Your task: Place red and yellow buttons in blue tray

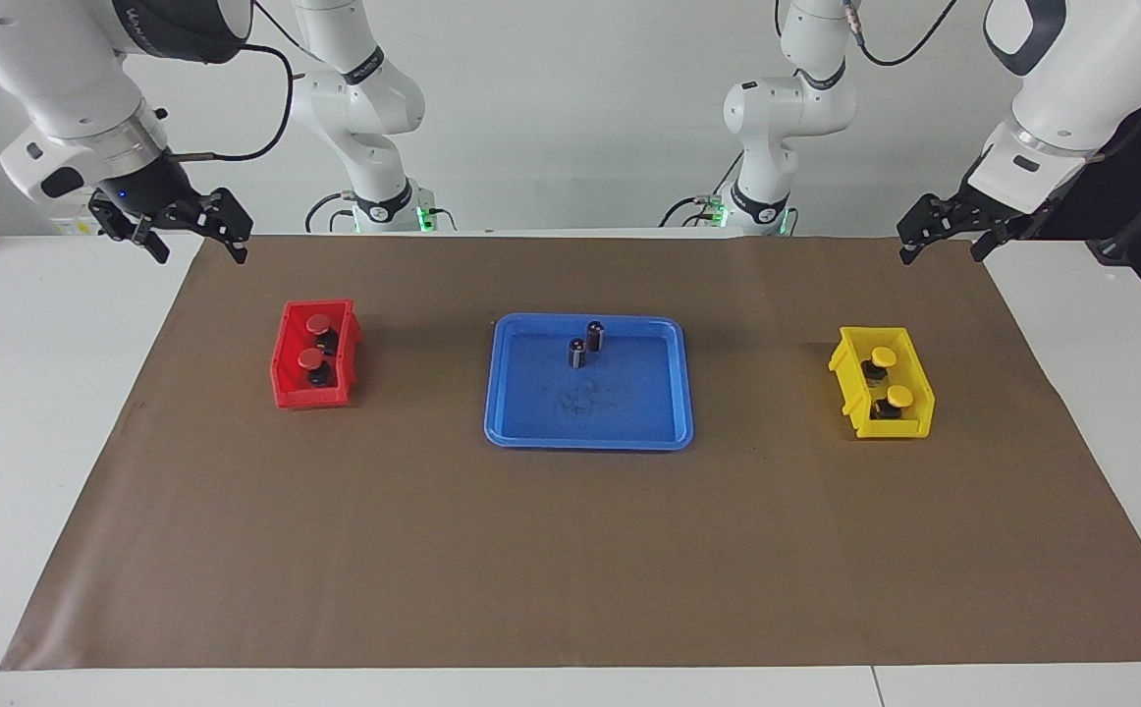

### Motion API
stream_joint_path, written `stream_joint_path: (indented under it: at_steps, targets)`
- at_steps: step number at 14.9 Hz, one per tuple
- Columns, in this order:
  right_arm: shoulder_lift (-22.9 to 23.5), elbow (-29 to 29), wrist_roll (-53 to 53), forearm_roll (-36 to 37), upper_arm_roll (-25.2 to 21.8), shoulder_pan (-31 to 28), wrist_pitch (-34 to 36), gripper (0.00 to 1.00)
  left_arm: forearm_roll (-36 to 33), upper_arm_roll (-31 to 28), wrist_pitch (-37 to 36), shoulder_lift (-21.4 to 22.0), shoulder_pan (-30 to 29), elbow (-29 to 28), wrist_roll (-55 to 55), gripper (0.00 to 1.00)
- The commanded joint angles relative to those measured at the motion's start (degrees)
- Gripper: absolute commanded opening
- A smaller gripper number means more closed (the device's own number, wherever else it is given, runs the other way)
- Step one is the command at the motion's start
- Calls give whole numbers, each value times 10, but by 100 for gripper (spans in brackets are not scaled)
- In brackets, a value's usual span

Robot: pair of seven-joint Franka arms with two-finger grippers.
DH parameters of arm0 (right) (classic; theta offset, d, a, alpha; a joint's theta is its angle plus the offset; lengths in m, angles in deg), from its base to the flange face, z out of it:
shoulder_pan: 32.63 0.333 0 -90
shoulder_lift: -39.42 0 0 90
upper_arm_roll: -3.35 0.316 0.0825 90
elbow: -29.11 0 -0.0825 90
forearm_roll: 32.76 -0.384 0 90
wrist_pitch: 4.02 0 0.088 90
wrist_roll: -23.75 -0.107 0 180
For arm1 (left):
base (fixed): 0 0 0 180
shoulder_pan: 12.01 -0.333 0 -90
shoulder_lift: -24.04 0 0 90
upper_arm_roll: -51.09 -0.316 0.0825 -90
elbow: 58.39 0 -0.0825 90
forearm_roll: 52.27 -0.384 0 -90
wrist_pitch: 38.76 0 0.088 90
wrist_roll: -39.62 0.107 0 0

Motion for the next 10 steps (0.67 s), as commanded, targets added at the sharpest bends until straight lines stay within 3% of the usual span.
stream_joint_path:
  at_steps: [1,10]
  targets:
    - [-5,-1,-8,0,3,0,4,100,5,0,-2,17,-5,-21,12,100]
    - [-9,-10,-3,1,6,-1,-3,100,4,0,9,29,-5,-46,12,100]
